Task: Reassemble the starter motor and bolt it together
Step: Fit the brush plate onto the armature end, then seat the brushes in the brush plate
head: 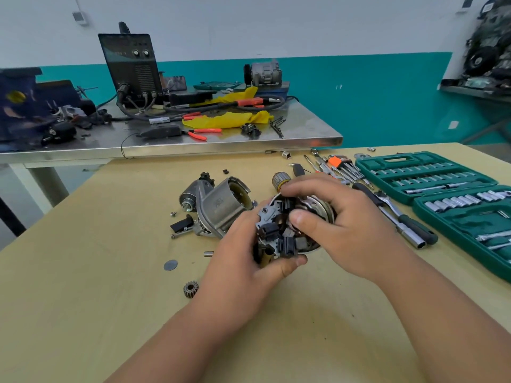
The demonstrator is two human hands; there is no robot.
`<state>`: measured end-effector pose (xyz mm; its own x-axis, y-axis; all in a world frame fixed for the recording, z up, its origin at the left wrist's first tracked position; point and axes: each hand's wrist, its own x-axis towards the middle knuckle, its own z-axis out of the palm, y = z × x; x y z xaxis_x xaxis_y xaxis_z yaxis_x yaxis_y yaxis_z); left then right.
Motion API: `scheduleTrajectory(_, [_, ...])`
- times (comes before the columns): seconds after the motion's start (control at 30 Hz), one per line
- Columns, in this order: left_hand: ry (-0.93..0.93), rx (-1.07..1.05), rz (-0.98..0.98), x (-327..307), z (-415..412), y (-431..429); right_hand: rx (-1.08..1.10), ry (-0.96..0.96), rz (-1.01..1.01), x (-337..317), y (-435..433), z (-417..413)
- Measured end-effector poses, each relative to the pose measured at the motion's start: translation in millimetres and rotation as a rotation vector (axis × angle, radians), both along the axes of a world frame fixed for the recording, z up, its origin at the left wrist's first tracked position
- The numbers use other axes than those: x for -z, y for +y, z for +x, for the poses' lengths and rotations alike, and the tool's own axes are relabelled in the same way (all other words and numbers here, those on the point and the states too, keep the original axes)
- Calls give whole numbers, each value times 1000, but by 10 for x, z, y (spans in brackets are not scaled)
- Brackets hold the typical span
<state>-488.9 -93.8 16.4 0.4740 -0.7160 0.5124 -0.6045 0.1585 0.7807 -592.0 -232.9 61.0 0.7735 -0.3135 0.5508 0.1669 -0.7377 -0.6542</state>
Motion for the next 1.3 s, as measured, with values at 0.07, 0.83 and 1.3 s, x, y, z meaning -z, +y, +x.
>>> scheduleTrajectory(0.07, [138, 68, -67, -34, -10, -23, 4, -4, 16, -82, -4, 33])
scheduleTrajectory(0.83, [542, 136, -108, -87, 274, -217, 207, -376, 319, -111, -237, 440])
scheduleTrajectory(1.3, [473, 169, -111, -64, 174, -112, 104, -296, -159, -92, -101, 341])
